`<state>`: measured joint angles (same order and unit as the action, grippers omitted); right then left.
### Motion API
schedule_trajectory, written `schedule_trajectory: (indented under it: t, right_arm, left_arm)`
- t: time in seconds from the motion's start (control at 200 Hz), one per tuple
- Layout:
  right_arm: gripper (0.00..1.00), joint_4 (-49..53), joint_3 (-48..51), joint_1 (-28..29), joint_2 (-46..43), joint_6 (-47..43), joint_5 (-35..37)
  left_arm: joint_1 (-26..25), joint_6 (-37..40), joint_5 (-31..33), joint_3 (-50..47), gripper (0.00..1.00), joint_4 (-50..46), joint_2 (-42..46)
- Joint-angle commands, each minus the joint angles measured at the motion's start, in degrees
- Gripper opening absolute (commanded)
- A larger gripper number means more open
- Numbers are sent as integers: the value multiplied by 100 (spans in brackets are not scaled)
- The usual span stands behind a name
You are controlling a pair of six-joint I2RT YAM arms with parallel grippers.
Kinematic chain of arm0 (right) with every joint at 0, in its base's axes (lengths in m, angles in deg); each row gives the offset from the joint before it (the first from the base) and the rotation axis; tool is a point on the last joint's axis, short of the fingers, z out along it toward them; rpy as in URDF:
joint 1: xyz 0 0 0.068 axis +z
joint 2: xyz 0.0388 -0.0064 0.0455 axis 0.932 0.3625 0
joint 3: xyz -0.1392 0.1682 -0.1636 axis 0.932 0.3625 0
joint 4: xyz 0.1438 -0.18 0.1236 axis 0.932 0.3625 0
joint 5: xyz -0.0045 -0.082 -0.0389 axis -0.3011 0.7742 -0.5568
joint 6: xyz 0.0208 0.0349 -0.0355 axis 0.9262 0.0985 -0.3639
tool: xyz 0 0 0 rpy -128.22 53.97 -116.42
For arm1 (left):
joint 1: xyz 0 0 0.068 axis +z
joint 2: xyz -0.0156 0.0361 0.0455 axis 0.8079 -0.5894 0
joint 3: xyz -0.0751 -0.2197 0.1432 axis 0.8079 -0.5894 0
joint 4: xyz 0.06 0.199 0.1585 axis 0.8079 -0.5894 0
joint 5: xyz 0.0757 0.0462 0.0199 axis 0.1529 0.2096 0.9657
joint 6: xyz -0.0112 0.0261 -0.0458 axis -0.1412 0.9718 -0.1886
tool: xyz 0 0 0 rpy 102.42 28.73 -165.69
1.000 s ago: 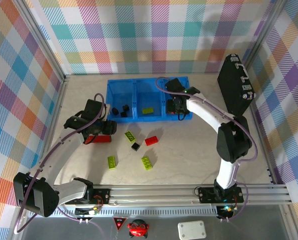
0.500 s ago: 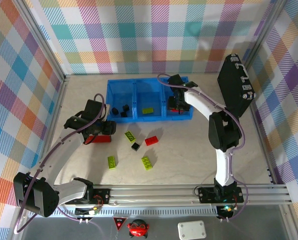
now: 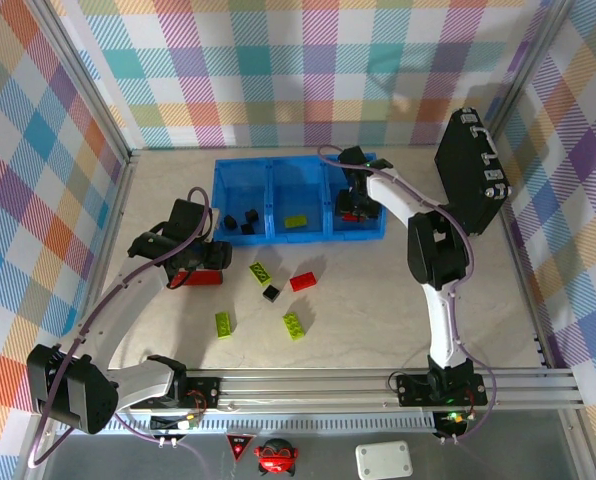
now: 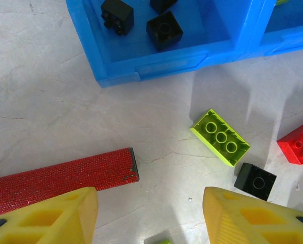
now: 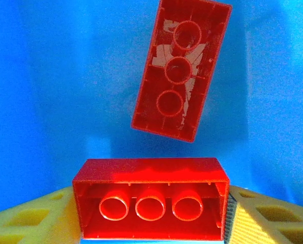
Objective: Sort the legos into containers by color
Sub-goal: Place the lego in the container.
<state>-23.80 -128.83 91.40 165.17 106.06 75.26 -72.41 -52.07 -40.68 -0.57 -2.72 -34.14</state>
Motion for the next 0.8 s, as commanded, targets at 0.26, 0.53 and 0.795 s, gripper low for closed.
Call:
schedule_trajectory:
  t: [0.26, 0.53, 0.795]
  right_arm:
    - [71, 309, -460, -121, 403, -23, -96]
    - [78, 477, -627, -121, 234, 34, -135]
    - [79, 576, -370, -112, -574, 118, -268]
  left_arm:
    - [-30, 91, 109, -57, 57, -4, 92]
    - [-31, 87, 110, -59, 57, -14, 133]
    - [-30, 52, 16, -65, 57, -22, 147]
